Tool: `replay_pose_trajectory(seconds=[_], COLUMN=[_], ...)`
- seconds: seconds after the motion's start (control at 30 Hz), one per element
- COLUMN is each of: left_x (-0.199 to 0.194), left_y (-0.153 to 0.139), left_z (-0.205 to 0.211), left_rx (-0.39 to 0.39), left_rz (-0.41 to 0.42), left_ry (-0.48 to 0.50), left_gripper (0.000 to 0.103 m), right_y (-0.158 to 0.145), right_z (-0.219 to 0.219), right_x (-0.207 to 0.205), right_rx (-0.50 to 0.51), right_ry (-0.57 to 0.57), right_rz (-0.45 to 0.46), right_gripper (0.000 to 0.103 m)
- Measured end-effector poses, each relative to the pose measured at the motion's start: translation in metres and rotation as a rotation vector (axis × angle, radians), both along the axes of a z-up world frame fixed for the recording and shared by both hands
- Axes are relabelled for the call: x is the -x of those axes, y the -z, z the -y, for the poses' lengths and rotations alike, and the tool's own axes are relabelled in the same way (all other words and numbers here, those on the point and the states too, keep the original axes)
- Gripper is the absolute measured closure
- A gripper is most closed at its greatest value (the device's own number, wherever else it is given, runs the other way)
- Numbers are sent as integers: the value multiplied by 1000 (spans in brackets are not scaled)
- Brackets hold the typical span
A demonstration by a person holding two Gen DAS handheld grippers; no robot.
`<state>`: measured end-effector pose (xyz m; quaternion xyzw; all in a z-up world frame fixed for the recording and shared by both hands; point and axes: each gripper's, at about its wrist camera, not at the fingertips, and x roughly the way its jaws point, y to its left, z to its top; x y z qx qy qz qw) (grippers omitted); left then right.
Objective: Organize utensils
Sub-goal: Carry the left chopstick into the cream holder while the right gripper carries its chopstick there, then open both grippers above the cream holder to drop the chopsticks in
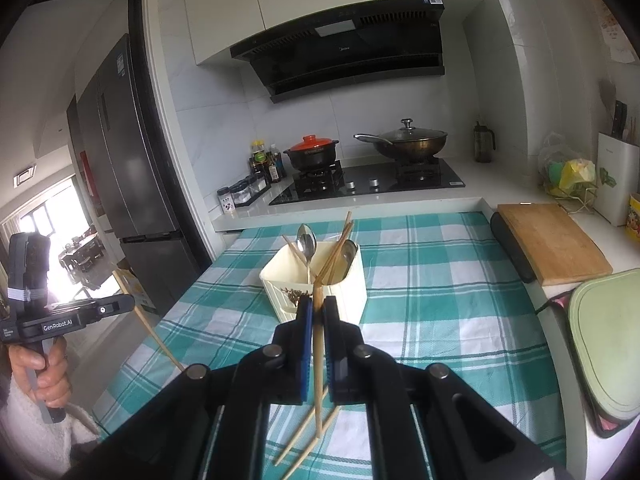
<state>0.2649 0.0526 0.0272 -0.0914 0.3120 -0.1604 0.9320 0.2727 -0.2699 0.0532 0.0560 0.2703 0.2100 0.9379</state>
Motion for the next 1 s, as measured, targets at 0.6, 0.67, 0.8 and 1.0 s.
replay_pose_trajectory(seconds=[0.6,0.67,0.8,1.0], left_x=[-151,-173,-214,-258], left_y=[-75,-63,-23,40], left_z=[-4,-1,7,20], left_rx=[-11,-19,-50,-75], left_rz=[176,142,14,-153], left_ry=[-142,-149,-132,-127], left_gripper=[98,98,98,98], right_y=[-73,-61,-18,49], right_z=[-49,-61,-85,-110], right_x=[-138,-158,-206,-266], right_rx=[-35,-10,35,47], right_ry=[15,-4,-44,-71], right_rz=[223,181,19,-171], right_gripper=[97,97,97,97])
